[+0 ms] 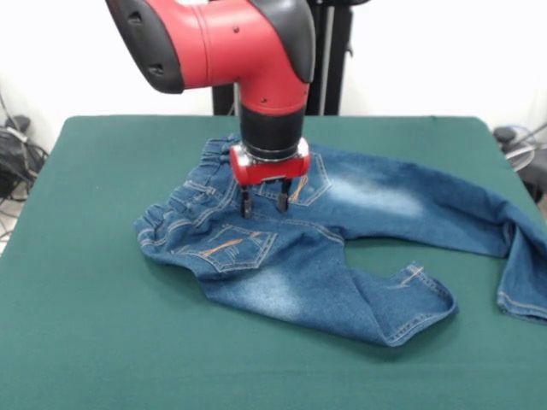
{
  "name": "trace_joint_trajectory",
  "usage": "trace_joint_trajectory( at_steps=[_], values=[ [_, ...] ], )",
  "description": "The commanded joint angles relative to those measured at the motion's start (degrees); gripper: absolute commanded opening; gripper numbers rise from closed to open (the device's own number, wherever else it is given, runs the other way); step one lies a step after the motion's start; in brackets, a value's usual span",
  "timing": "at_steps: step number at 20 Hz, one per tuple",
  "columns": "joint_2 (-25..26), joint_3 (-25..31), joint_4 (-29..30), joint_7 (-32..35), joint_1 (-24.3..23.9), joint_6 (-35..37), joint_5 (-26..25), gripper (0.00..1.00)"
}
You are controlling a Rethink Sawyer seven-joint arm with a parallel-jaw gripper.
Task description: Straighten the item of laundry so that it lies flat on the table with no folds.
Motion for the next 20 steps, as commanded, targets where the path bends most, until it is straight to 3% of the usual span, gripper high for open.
trace_joint_trajectory(
  at_steps=[1,11,12,20],
  values=[
    [17.21,-3.52,-9.76,0.38,4.62,-7.04,-8.5,1.0],
    [16.08,-6.58,-9.19,7.34,12.7,-10.02,-4.99,1.0],
    [15.99,-6.74,-9.24,6.66,13.29,-10.46,-3.96,0.0],
    [14.72,-6.53,-9.19,6.81,17.36,-6.4,0.01,0.0]
  ],
)
